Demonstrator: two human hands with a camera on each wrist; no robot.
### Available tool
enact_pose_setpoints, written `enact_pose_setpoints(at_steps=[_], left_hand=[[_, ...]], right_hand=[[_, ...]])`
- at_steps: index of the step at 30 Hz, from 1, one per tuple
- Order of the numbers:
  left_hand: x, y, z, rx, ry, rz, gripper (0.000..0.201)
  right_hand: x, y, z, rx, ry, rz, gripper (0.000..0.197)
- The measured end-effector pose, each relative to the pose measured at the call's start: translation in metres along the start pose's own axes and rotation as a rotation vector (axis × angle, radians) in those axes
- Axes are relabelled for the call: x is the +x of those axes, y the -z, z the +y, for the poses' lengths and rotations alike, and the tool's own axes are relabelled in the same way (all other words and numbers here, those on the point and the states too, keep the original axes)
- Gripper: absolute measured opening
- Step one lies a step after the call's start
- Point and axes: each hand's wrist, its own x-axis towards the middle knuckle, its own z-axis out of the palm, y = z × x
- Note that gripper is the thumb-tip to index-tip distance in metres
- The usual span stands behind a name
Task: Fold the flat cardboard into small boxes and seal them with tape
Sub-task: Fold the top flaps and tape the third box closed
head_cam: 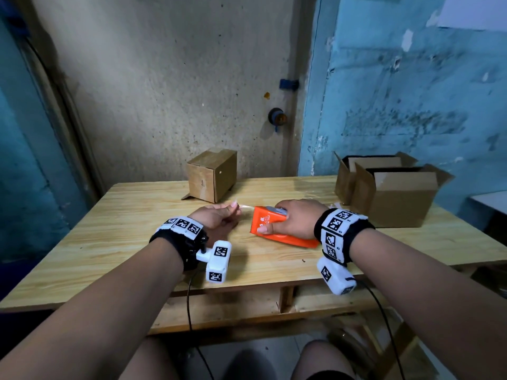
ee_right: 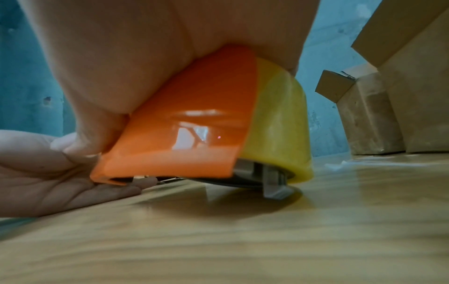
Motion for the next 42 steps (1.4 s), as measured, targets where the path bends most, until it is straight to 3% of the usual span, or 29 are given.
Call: enact_pose_setpoints(at_steps=[4, 8, 10, 13, 16, 18, 22, 25, 28, 30, 35, 38, 42], left_hand=[[-0.008, -0.002, -0.004, -0.004, -0.076, 0.041, 0.012], [-0.006, 0.0, 0.003, -0.034, -0.034, 0.066, 0.031], [-0.003, -0.001, 0.006, 0.045, -0.022, 0.071, 0.03], [0.003, 0.005, 0.011, 0.312, -0.145, 0.11, 0.014], [0.005, 0.016, 0.015, 0.454, -0.21, 0.087, 0.044], [0.009, 0.024, 0.014, 0.465, -0.182, 0.078, 0.052], [0.009, 0.027, 0.015, 0.521, -0.19, 0.097, 0.041], [0.01, 0.035, 0.016, 0.516, -0.193, 0.198, 0.029], [0.018, 0.051, 0.013, 0.538, -0.128, 0.146, 0.079], [0.029, 0.063, 0.008, 0.497, -0.127, 0.134, 0.09], [0.009, 0.05, 0.013, 0.379, -0.133, 0.146, 0.059], [0.007, 0.048, 0.012, 0.327, -0.153, 0.173, 0.058], [0.005, 0.048, 0.015, 0.252, -0.136, 0.187, 0.036]], right_hand=[[0.003, 0.002, -0.005, 0.05, -0.022, 0.003, 0.089], [0.004, -0.002, -0.008, 0.073, -0.069, 0.033, 0.093], [0.004, -0.004, -0.008, 0.079, -0.07, 0.045, 0.093], [0.005, -0.004, -0.005, 0.116, -0.068, 0.048, 0.088], [0.007, -0.004, -0.005, 0.122, -0.068, 0.044, 0.086], [0.008, -0.005, -0.008, 0.103, -0.069, 0.033, 0.086], [0.01, -0.007, -0.018, 0.063, -0.114, 0.061, 0.091], [0.011, -0.015, -0.034, 0.045, -0.118, 0.088, 0.09], [0.012, -0.023, -0.049, 0.032, -0.09, 0.094, 0.089], [0.012, -0.024, -0.052, 0.022, -0.089, 0.092, 0.089], [0.012, -0.022, -0.043, 0.084, -0.11, 0.138, 0.085], [0.014, -0.017, -0.039, 0.097, -0.111, 0.128, 0.081], [0.016, -0.004, -0.028, 0.077, -0.116, 0.107, 0.084]])
